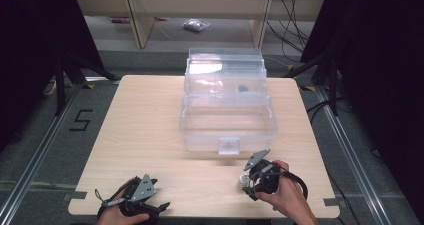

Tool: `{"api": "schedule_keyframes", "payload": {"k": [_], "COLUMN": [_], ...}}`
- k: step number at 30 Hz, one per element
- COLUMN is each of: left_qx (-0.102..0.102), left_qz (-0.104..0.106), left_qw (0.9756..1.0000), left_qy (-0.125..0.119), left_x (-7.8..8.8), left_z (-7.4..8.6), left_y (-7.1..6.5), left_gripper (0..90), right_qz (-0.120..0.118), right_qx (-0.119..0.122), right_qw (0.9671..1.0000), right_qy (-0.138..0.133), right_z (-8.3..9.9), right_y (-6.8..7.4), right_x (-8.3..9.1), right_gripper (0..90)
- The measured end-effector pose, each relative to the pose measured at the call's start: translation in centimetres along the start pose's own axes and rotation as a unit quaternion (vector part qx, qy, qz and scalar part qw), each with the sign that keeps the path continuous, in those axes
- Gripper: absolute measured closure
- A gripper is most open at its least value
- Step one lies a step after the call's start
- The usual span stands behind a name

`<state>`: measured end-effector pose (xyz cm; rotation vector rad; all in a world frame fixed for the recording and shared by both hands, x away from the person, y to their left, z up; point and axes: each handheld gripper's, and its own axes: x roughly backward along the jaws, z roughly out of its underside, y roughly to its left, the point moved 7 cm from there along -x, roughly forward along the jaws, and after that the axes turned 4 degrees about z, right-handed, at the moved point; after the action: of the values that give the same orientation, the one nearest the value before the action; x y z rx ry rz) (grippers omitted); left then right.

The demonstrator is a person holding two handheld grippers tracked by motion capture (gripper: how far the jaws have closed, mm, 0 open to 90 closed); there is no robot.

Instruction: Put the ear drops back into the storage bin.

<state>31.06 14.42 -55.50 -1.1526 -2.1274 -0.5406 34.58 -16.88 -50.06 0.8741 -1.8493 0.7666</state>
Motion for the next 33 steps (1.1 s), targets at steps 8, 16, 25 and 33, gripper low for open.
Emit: {"api": "schedule_keyframes", "payload": {"k": [8,16,25,33], "left_qx": [-0.008,0.000,-0.006,-0.001], "left_qz": [0.001,0.001,0.001,0.001], "left_qw": [1.0000,1.0000,1.0000,1.0000], "left_qy": [-0.001,0.000,0.001,0.000], "left_x": [0.0,0.0,0.1,0.0], "left_z": [0.0,0.0,0.0,0.0], "left_y": [0.0,0.0,0.0,0.0], "left_gripper": [16.7,16.7,16.7,16.7], "right_qz": [-0.009,-0.013,-0.015,-0.022], "right_qx": [0.011,0.018,0.023,0.027], "right_qw": [0.9998,0.9993,0.9990,0.9987], "right_qy": [0.015,0.030,0.035,0.037], "right_z": [-0.9,-1.3,-1.5,-1.6], "right_y": [0.2,0.2,0.0,-0.1], "right_x": [-0.8,-1.5,-1.9,-2.4], "right_gripper": [40.3,43.2,47.6,51.4]}}
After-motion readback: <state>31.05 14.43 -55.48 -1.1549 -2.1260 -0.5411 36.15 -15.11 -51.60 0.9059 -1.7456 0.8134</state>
